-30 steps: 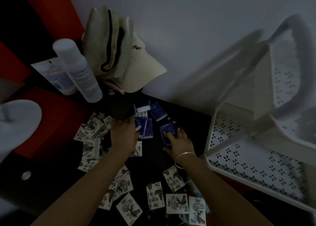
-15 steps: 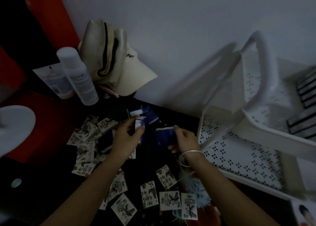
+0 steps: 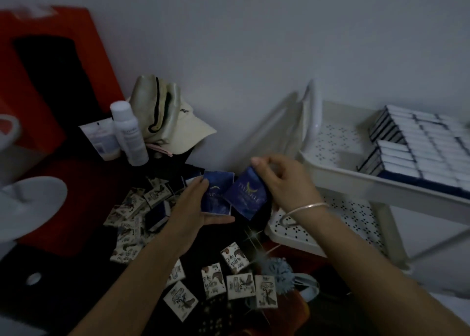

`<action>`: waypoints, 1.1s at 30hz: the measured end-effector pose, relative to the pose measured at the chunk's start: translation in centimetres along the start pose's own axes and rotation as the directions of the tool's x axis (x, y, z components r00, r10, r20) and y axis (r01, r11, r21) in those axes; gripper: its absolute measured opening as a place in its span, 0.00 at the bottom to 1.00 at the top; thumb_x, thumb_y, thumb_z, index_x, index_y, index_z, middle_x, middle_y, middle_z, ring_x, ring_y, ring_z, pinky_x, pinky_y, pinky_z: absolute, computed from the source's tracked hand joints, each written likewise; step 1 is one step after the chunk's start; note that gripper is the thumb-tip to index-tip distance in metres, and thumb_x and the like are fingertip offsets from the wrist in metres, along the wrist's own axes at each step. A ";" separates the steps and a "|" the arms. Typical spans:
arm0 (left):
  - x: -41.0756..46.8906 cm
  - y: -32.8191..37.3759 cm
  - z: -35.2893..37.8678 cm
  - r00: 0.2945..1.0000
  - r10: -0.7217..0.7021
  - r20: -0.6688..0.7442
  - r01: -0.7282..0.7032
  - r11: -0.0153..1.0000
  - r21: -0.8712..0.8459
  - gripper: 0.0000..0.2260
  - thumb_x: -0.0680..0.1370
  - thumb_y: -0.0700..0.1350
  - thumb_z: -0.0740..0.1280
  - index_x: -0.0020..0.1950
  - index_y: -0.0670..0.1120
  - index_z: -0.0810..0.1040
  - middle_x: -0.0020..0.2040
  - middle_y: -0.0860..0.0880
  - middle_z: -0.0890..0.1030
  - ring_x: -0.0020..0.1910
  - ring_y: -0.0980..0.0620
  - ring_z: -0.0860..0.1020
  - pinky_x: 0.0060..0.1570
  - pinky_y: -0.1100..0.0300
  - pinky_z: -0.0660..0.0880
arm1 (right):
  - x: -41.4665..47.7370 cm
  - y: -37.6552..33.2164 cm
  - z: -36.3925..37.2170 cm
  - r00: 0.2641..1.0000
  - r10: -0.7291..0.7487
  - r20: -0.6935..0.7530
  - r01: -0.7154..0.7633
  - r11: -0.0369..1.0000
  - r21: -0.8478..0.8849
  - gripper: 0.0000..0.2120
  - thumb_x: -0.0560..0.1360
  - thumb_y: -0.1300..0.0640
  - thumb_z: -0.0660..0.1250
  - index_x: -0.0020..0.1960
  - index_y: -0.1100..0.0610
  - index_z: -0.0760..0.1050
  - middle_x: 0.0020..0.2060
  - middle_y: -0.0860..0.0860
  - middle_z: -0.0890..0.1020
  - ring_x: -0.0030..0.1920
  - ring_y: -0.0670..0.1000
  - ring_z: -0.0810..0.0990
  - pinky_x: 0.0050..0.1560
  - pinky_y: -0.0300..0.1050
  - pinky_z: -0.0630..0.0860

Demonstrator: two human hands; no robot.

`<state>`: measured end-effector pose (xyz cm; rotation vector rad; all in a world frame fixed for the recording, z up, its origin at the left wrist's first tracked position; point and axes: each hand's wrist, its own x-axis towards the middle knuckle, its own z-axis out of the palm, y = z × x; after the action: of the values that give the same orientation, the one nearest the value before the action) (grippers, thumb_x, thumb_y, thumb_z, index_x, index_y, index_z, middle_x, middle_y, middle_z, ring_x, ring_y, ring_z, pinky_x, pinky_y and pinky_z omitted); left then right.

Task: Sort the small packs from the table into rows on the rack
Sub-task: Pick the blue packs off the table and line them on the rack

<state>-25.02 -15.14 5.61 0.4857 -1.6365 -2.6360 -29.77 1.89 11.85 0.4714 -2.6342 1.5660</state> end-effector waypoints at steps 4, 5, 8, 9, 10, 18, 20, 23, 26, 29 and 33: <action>-2.2 2.1 3.4 0.985 0.061 0.161 -0.066 0.997 0.029 0.12 0.78 0.48 0.60 0.58 0.48 0.75 0.49 0.47 0.84 0.44 0.47 0.84 0.30 0.53 0.81 | 0.2 -2.8 -5.7 0.985 -0.069 -0.159 0.070 0.998 0.004 0.11 0.74 0.44 0.66 0.41 0.50 0.71 0.24 0.50 0.79 0.17 0.48 0.74 0.18 0.35 0.65; -2.5 2.4 4.5 0.981 0.076 0.178 -0.088 0.994 0.061 0.09 0.79 0.44 0.61 0.57 0.49 0.75 0.48 0.47 0.84 0.43 0.46 0.85 0.30 0.54 0.80 | 0.0 -2.8 -7.1 0.978 -0.088 -0.191 0.089 0.996 -0.001 0.12 0.74 0.44 0.65 0.43 0.52 0.70 0.24 0.51 0.80 0.18 0.49 0.75 0.18 0.36 0.66; -3.0 2.8 7.8 0.968 0.143 0.208 -0.174 0.975 0.142 0.12 0.79 0.33 0.60 0.56 0.48 0.73 0.46 0.46 0.82 0.40 0.46 0.84 0.29 0.56 0.80 | -0.2 -1.9 -11.2 0.966 -0.095 -0.242 0.108 0.993 0.041 0.11 0.76 0.47 0.65 0.47 0.53 0.69 0.29 0.54 0.82 0.22 0.51 0.78 0.21 0.39 0.71; -3.1 2.9 9.1 0.963 0.158 0.219 -0.195 0.968 0.156 0.13 0.78 0.31 0.60 0.56 0.47 0.73 0.46 0.45 0.81 0.40 0.46 0.84 0.29 0.56 0.80 | -0.1 -1.5 -12.7 0.962 -0.090 -0.258 0.109 0.992 0.062 0.09 0.76 0.49 0.66 0.48 0.52 0.68 0.30 0.54 0.82 0.24 0.51 0.79 0.23 0.40 0.73; -3.2 3.0 10.3 0.959 0.171 0.227 -0.211 0.964 0.164 0.14 0.78 0.30 0.59 0.55 0.47 0.73 0.46 0.44 0.81 0.41 0.46 0.84 0.31 0.55 0.81 | 0.2 -1.0 -14.1 0.957 -0.075 -0.279 0.103 0.991 0.086 0.08 0.76 0.51 0.66 0.47 0.51 0.67 0.32 0.54 0.83 0.25 0.50 0.80 0.25 0.40 0.74; -0.9 4.1 19.0 0.949 0.189 0.253 -0.210 0.976 0.058 0.20 0.78 0.29 0.61 0.68 0.40 0.66 0.57 0.38 0.80 0.47 0.42 0.84 0.36 0.55 0.81 | 5.8 5.4 -23.1 0.917 -0.119 -0.380 -0.003 0.952 -0.305 0.11 0.73 0.60 0.66 0.55 0.56 0.71 0.50 0.55 0.80 0.46 0.55 0.80 0.44 0.45 0.75; -0.1 4.0 20.5 0.949 0.196 0.247 -0.212 0.977 0.037 0.20 0.77 0.30 0.62 0.68 0.40 0.65 0.56 0.38 0.80 0.47 0.41 0.84 0.36 0.55 0.82 | 6.9 7.0 -23.6 0.947 -0.152 -0.282 -0.019 0.853 -0.522 0.13 0.74 0.59 0.66 0.58 0.56 0.73 0.51 0.56 0.81 0.50 0.57 0.79 0.45 0.43 0.70; 1.3 4.1 22.2 0.954 0.208 0.217 -0.231 0.969 0.087 0.16 0.77 0.31 0.64 0.63 0.40 0.67 0.54 0.39 0.81 0.43 0.45 0.85 0.37 0.56 0.82 | 7.9 9.0 -23.6 0.983 -0.084 -0.161 -0.045 0.746 -0.664 0.17 0.74 0.56 0.66 0.62 0.52 0.75 0.54 0.56 0.81 0.57 0.58 0.76 0.52 0.45 0.71; 2.4 4.3 23.5 0.951 0.199 0.236 -0.237 0.961 0.142 0.13 0.78 0.32 0.63 0.62 0.42 0.69 0.54 0.39 0.81 0.44 0.44 0.85 0.37 0.55 0.82 | 7.9 10.3 -23.3 0.997 -0.062 -0.055 0.008 0.730 -0.683 0.17 0.73 0.54 0.65 0.62 0.48 0.77 0.46 0.54 0.83 0.56 0.56 0.72 0.49 0.43 0.70; 3.2 4.3 25.0 0.944 0.186 0.272 -0.241 0.953 0.185 0.14 0.79 0.33 0.61 0.62 0.45 0.72 0.54 0.42 0.81 0.46 0.44 0.84 0.39 0.52 0.83 | 7.7 10.8 -23.0 0.987 -0.148 -0.056 0.071 0.731 -0.679 0.16 0.68 0.45 0.60 0.46 0.49 0.82 0.33 0.49 0.79 0.49 0.53 0.72 0.41 0.42 0.68; 4.9 3.6 27.4 0.938 0.166 0.306 -0.253 0.928 0.274 0.09 0.78 0.35 0.63 0.53 0.47 0.76 0.49 0.46 0.81 0.47 0.48 0.82 0.42 0.55 0.82 | 7.9 11.1 -22.7 0.975 -0.205 -0.086 0.094 0.729 -0.678 0.22 0.64 0.40 0.52 0.37 0.49 0.81 0.25 0.41 0.69 0.43 0.48 0.68 0.37 0.39 0.62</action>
<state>-37.44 6.37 18.68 -0.0732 -2.0637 -2.3839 -43.08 24.59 14.99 0.4600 -2.6969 0.4890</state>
